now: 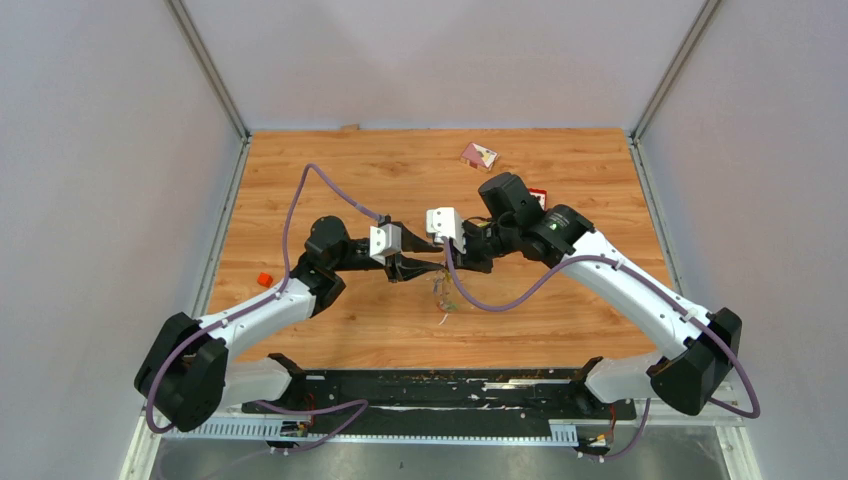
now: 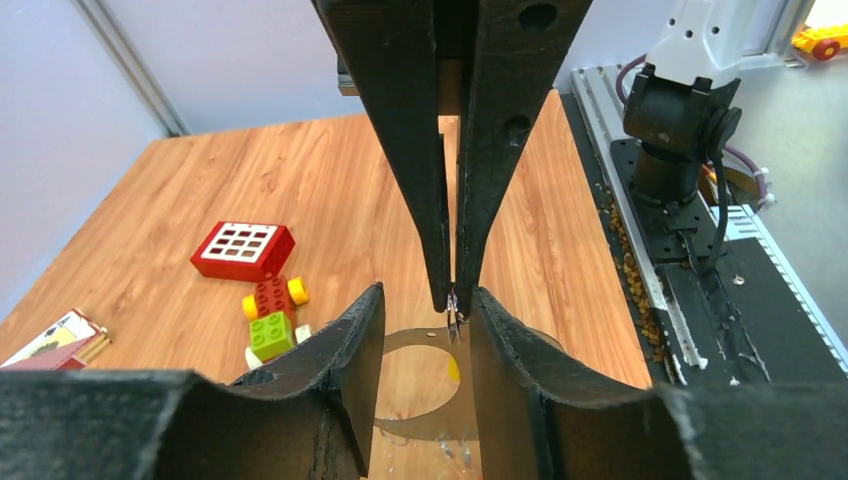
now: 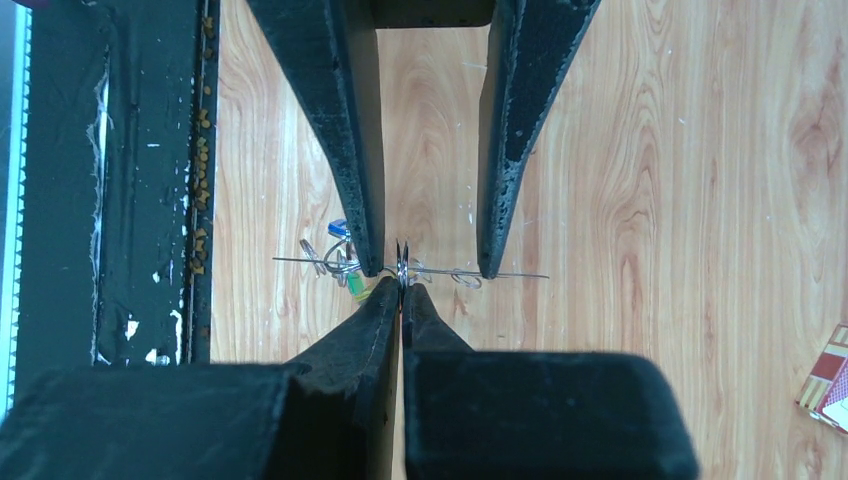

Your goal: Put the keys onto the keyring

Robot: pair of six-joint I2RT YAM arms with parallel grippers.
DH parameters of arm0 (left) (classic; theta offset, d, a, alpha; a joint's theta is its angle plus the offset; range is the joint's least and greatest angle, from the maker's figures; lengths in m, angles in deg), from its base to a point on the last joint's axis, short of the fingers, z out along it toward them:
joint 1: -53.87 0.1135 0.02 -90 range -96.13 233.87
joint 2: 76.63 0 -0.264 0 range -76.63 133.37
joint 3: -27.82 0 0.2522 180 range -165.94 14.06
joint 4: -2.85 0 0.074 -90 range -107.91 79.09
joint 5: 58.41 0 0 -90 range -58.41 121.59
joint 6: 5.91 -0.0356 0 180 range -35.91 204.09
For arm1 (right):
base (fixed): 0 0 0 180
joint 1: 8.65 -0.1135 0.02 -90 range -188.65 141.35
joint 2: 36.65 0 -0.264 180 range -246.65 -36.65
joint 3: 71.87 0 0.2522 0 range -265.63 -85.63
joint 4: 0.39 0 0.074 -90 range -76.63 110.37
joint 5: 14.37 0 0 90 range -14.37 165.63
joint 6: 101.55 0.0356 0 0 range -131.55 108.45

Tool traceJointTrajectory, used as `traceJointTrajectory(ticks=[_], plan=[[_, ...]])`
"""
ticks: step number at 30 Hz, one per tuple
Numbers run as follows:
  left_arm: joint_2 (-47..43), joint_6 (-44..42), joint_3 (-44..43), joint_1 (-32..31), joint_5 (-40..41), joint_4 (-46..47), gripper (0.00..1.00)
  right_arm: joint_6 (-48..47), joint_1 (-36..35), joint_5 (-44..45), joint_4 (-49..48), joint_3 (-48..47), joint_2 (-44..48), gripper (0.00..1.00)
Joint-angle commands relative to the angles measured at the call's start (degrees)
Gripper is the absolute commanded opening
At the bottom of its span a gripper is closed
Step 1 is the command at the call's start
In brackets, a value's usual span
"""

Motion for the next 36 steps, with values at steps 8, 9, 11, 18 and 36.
traceJointTrajectory(ticks=[8, 9, 11, 18, 36], plan=[[-0.14, -5.08, -1.77, -0.49, -0.86, -4.05, 0.32, -0.32, -2.64, 5.52, 3.91, -6.96, -3.49, 0.0], [-0.07, -5.13, -1.78, -0.52, -0.99, -4.05, 0.28, -0.28, -2.78, 5.59, 4.05, -7.26, -3.62, 0.0], [0.14, -5.14, -1.86, -0.6, -1.0, -4.1, 0.25, -0.11, -2.93, 5.69, 4.01, -7.41, -3.86, 0.0], [0.41, -5.86, -1.88, -0.64, -1.66, -5.11, 0.19, 0.11, -3.08, 5.71, 3.69, -7.35, -3.92, 0.0], [-0.94, 6.54, 3.73, -0.54, -0.85, 14.0, 0.0, 2.3, -0.81, 0.81, -2.85, 2.02, 1.56, 0.37]])
